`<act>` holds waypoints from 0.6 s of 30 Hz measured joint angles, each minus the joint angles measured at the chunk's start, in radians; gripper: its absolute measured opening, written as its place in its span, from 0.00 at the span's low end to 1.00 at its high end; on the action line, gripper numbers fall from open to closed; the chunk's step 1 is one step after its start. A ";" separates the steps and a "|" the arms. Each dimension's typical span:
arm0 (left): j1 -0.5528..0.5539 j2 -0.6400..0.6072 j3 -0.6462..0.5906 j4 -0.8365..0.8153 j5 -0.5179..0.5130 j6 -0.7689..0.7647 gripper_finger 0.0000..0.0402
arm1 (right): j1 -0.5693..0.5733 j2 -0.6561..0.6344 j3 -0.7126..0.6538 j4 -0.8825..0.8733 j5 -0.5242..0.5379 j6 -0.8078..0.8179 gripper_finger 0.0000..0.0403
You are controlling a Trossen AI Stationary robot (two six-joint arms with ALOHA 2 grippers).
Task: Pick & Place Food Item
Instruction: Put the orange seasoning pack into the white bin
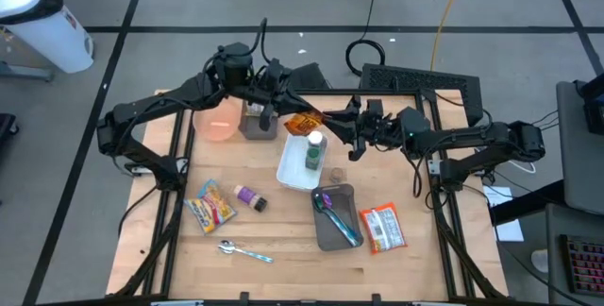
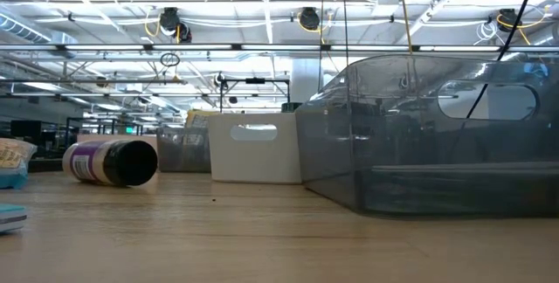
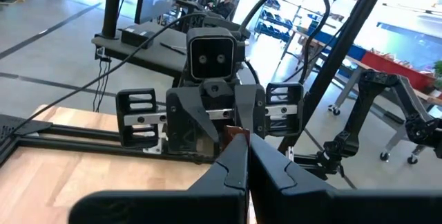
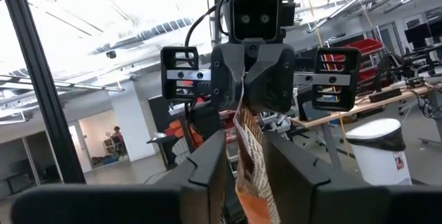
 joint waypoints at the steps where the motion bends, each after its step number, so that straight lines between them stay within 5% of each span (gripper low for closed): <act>1: 0.000 0.000 0.000 0.000 0.000 0.000 0.00 | 0.000 0.000 0.000 0.000 0.000 0.000 0.20; 10: 0.000 0.000 0.000 0.000 0.000 0.000 0.01 | 0.000 0.000 0.000 -0.005 -0.001 -0.008 0.01; 18: 0.000 0.000 0.000 -0.003 -0.002 -0.010 0.03 | -0.001 0.000 0.000 -0.026 0.021 0.012 0.00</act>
